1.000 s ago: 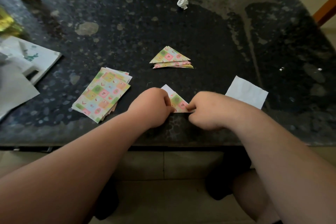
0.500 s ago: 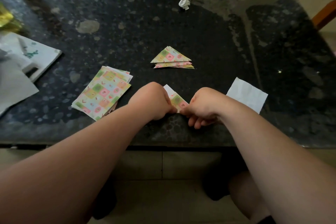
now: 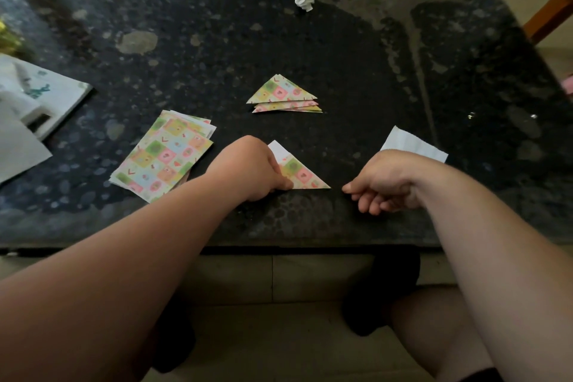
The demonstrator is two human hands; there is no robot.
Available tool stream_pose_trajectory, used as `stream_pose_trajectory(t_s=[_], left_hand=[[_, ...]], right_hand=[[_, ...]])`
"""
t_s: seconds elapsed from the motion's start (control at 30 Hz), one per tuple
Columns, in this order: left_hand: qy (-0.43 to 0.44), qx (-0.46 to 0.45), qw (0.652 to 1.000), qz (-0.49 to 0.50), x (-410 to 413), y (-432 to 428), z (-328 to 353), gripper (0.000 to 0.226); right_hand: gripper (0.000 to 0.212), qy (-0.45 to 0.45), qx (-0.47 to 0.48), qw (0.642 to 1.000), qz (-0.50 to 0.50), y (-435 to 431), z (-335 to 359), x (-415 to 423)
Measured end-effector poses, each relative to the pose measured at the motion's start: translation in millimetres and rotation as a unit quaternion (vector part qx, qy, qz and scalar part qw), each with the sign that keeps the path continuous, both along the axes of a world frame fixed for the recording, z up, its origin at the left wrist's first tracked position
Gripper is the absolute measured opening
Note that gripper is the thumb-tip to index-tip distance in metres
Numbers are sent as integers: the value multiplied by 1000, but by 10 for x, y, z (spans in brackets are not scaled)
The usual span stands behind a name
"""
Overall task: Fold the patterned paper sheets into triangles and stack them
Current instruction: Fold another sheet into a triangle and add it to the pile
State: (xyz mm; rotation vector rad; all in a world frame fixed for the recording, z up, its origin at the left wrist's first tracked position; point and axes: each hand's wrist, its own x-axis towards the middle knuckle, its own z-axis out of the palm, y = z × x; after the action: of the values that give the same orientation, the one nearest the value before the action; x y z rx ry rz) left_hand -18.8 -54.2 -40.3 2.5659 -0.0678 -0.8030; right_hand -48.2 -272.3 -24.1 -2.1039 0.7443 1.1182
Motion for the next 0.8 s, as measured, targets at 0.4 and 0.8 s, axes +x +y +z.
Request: stream_pose_trajectory(t_s=[0.4,0.8], left_hand=[[-46,37,998,-11,-57,-52,-14,41],[-68,3,998,11,-99,2,-29,45]], right_hand=[[25,-108,32,991,65,306,-14,-29],[7,-124,7,989,76,274,81,-90]])
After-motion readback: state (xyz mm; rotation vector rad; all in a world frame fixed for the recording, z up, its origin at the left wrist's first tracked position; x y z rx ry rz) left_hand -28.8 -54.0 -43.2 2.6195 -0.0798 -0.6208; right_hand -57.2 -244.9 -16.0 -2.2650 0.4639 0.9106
